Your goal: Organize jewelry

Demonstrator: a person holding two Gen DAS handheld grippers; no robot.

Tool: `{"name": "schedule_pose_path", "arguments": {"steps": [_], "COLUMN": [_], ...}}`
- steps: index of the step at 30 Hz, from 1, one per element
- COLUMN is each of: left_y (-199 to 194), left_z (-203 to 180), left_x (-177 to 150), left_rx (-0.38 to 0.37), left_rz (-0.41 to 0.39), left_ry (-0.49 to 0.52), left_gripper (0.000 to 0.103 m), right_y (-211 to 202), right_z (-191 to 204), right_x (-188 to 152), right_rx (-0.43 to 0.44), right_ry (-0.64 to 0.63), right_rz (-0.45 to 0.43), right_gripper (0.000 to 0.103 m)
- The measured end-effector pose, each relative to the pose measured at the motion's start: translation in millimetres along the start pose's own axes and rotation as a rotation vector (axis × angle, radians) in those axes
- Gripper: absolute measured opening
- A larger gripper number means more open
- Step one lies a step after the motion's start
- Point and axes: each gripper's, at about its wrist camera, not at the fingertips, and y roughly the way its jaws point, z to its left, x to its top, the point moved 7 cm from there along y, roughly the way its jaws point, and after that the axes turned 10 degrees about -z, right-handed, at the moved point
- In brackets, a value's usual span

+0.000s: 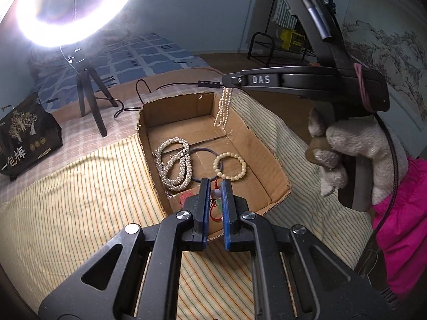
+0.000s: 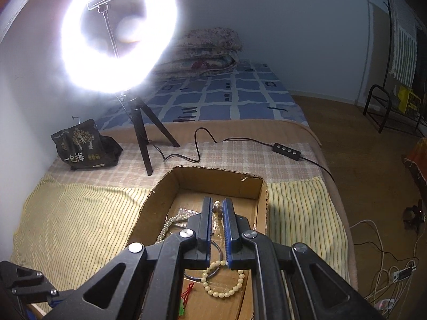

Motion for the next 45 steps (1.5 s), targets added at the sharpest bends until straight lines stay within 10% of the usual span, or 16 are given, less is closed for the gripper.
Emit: {"name": "schedule_pose_path", "arguments": {"steps": [3, 6, 10, 13, 45], "left_y": [3.1, 5.9, 5.0, -1.1, -120.8], "left_z": [-1.6, -1.5, 0.0, 1.4, 30.5], "left_x": [0.7, -0.8, -1.4, 0.5, -11.4], "left_rx": [-0.007, -0.003, 0.008, 0.017, 0.141], "left_rz": [0.006, 0.019, 0.016, 0.000, -0.101], "left_ry": [-0.002, -0.005, -0.008, -0.002, -0.055], "left_gripper": [0.006, 0.007, 0.049, 0.051, 0.061], "right_y": [2.4, 0.6, -2.4, -8.4, -137.0], "right_z": [1.8, 1.6, 1.7, -0.3, 41.1], "right_x": [0.4, 1.7, 4.4, 8.8, 1.6], "right_rx": [0.007, -0.005, -0.021, -0.043, -0.150], "right_ry": [-0.002, -0.002, -0.008, -0.006, 0.028], "right_rz": [0.002, -0.013, -0.027, -0.052, -0.156], "right_gripper": [0.010, 0.042, 0.074, 0.088, 0.103]}}
